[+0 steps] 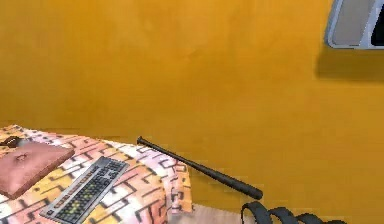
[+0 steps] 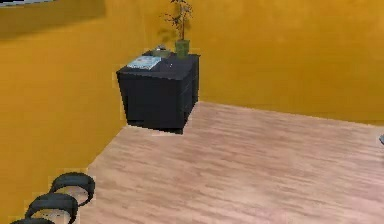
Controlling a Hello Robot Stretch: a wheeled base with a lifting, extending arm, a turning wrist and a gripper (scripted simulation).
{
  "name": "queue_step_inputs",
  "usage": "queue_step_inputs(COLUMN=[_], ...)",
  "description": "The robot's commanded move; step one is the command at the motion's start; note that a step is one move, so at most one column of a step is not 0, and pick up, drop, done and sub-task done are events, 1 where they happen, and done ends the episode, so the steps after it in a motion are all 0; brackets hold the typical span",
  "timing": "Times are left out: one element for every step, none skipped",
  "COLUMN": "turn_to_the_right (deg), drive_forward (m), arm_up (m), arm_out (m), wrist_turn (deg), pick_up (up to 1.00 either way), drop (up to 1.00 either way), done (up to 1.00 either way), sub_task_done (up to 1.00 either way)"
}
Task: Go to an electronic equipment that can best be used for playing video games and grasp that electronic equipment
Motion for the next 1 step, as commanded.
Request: queue_step_inputs(turn_to_the_right=[-45.0], drive_forward=[0.00], arm_up=[0.00], arm_out=[0.00], wrist_turn=[0.0], pick_up=[0.00], drop=[0.00], done=[0.00], sub_task_done=[0.00])
